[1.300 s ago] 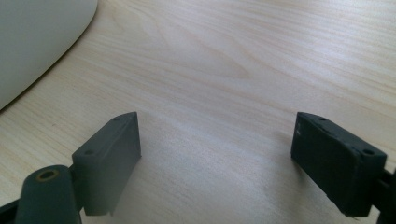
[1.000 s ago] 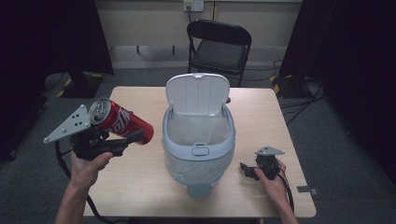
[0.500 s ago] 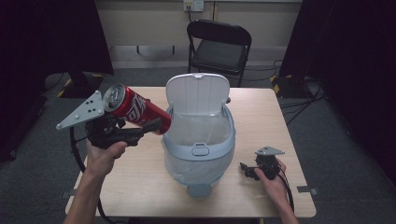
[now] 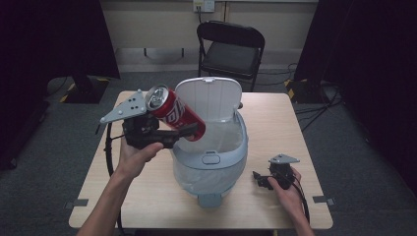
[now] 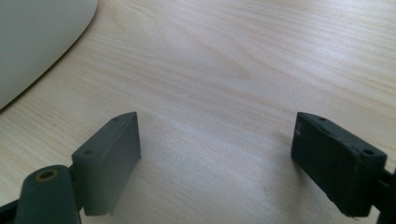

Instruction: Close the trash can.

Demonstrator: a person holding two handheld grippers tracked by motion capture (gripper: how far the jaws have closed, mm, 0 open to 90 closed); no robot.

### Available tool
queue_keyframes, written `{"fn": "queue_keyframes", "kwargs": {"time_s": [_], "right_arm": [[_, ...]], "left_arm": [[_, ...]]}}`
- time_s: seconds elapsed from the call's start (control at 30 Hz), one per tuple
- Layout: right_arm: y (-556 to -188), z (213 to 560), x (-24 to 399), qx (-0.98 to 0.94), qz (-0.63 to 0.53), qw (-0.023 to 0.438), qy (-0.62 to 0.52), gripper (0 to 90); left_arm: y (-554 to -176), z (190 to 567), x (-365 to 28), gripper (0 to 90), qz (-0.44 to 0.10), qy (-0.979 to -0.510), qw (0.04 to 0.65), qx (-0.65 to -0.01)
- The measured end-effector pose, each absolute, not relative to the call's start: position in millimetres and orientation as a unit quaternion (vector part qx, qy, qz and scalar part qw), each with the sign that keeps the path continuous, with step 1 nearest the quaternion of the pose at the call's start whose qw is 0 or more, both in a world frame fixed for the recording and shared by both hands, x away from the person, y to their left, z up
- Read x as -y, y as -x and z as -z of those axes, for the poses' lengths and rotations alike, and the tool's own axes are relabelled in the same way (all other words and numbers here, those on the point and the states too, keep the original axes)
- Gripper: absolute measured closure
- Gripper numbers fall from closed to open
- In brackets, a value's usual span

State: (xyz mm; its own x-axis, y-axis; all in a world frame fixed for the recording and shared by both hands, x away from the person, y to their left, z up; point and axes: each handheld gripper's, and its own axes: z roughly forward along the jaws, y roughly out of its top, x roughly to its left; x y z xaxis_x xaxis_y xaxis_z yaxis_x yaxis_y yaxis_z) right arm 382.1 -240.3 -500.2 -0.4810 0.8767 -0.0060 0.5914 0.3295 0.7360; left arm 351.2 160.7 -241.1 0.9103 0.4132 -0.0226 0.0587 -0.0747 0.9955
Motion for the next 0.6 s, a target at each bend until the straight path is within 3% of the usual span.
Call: {"fn": "queue_keyframes", "kwargs": {"time_s": [0.5,0.6], "right_arm": [[-382,500,240,-0.789,-0.344,0.207,-0.465,14.5],[-382,500,240,-0.789,-0.344,0.207,-0.466,14.5]], "left_arm": [[-374,235,-105,32.9,-0.092,-0.794,0.584,-0.139],[-376,236,-104,27.4,-0.089,-0.796,0.581,-0.142]]}}
